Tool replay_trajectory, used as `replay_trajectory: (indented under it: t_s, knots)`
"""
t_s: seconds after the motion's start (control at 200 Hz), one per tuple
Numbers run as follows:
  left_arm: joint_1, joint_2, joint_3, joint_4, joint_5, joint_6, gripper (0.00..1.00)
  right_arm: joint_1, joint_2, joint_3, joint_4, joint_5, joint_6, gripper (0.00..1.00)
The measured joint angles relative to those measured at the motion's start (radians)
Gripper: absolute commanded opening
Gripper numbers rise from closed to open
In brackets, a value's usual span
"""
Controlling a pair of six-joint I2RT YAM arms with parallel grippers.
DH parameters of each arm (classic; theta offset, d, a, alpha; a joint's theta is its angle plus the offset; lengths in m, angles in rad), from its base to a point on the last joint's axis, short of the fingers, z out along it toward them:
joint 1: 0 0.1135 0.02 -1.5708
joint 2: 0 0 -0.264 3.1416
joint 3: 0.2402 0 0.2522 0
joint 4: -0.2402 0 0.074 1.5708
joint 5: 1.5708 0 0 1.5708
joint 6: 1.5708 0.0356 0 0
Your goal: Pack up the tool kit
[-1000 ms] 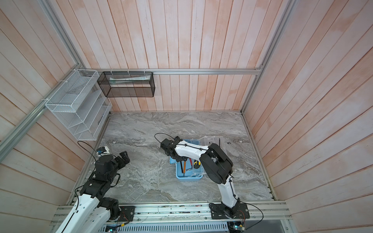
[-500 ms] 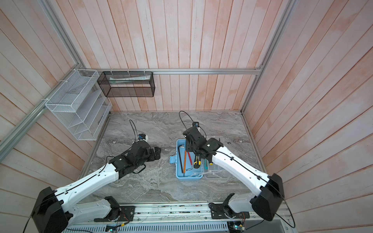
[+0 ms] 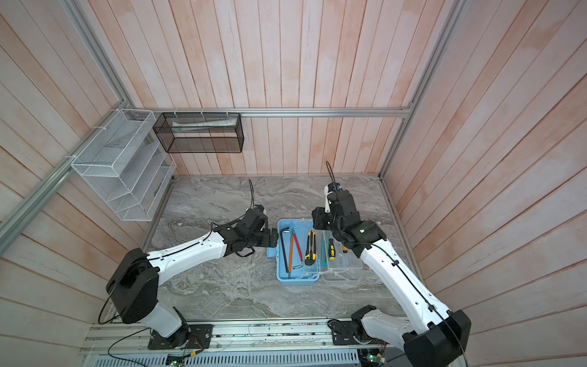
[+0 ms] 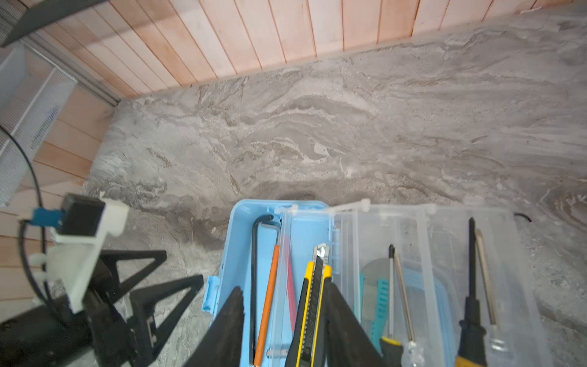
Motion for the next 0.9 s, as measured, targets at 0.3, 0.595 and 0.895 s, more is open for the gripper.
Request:
replay_trajectory:
  t_s: [0.3,0.595,0.895]
  knots:
    - [-0.001,0.08,-0.027,0.025,0.077,0.039,1.0,-0.137,0.018,-0.03,0.002,-0.117,-0.031,0.4]
    - [0.1,0.001,-0.126,0.05,0.109,0.056,1.0,-0.221,0.027,-0.044,-0.045,-0.18,-0.029,0.37]
    - [0.184,-0.246,-0.352,0.014,0.029,0.047,1.0,-0.374,0.078,-0.053,-0.028,-0.251,-0.017,0.36]
